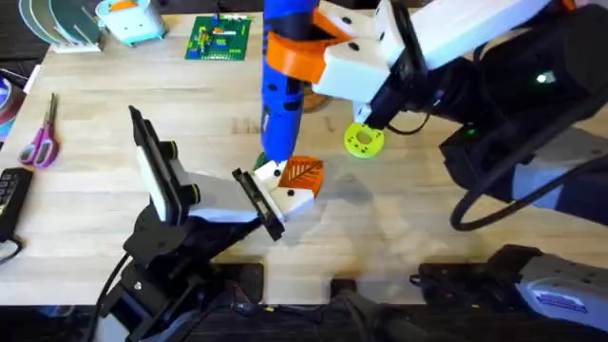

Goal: Pick up the gripper from the table and insert it into the empty holder that is missing its gripper. Then pick up a screw, insert it into the mounting hole, and use the screwdriver to tighten it. Finally, clean up the table by picking up the vegetable and placing it into the bucket.

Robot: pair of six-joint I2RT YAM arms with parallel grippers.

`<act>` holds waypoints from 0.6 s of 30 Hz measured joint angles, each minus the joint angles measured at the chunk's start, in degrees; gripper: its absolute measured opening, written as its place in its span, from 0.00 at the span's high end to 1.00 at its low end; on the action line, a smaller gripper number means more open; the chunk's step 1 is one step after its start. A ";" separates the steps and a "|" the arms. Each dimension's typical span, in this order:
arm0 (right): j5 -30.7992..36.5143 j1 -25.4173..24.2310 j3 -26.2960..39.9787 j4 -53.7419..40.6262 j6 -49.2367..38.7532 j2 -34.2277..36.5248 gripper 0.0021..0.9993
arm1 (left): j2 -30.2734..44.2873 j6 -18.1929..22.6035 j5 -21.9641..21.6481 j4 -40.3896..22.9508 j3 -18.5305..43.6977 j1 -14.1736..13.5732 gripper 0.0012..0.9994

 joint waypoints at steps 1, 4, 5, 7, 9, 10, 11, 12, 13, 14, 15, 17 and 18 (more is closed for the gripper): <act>0.00 0.00 0.00 -0.37 -0.03 0.00 0.98 | 0.00 0.00 0.00 -0.02 0.00 0.00 1.00; 0.02 0.12 0.00 -0.53 -0.22 -0.02 0.98 | 0.00 0.00 0.00 -0.01 0.00 0.00 1.00; 0.01 0.26 0.00 -0.54 -0.22 0.00 0.98 | 0.00 0.00 0.00 -0.01 0.00 0.00 1.00; 0.02 0.72 0.00 -0.57 -0.22 -0.01 0.98 | 0.00 0.00 0.00 0.00 0.00 0.00 1.00; 0.02 1.03 0.00 -0.57 -0.22 -0.02 0.98 | 0.00 0.00 0.00 -0.02 0.00 0.00 1.00; 0.04 1.14 0.00 -0.57 -0.22 -0.01 0.98 | 0.00 0.00 0.00 -0.02 0.00 0.00 1.00; 0.08 1.21 0.00 -0.58 -0.22 0.00 0.98 | 0.00 0.00 0.00 -0.01 0.00 0.00 1.00; 0.13 1.22 0.00 -0.57 -0.22 -0.02 0.98 | 0.00 0.00 0.00 -0.02 0.00 0.00 1.00; 0.22 1.22 0.00 -0.57 -0.22 0.00 0.98 | 0.00 0.00 0.00 0.00 0.00 0.00 1.00; 0.24 1.22 0.00 -0.57 -0.21 -0.02 0.98 | 0.00 0.00 0.00 -0.01 0.00 0.00 1.00; 0.24 1.22 0.00 -0.57 -0.19 -0.01 0.98 | 0.00 0.00 0.00 0.00 0.00 0.00 1.00; 0.26 1.22 0.00 -0.59 -0.19 -0.01 0.98 | 0.00 0.00 0.00 -0.01 0.00 0.00 1.00; 0.26 1.22 0.00 -0.59 -0.19 -0.02 0.98 | 0.00 0.00 0.00 -0.02 0.00 0.00 1.00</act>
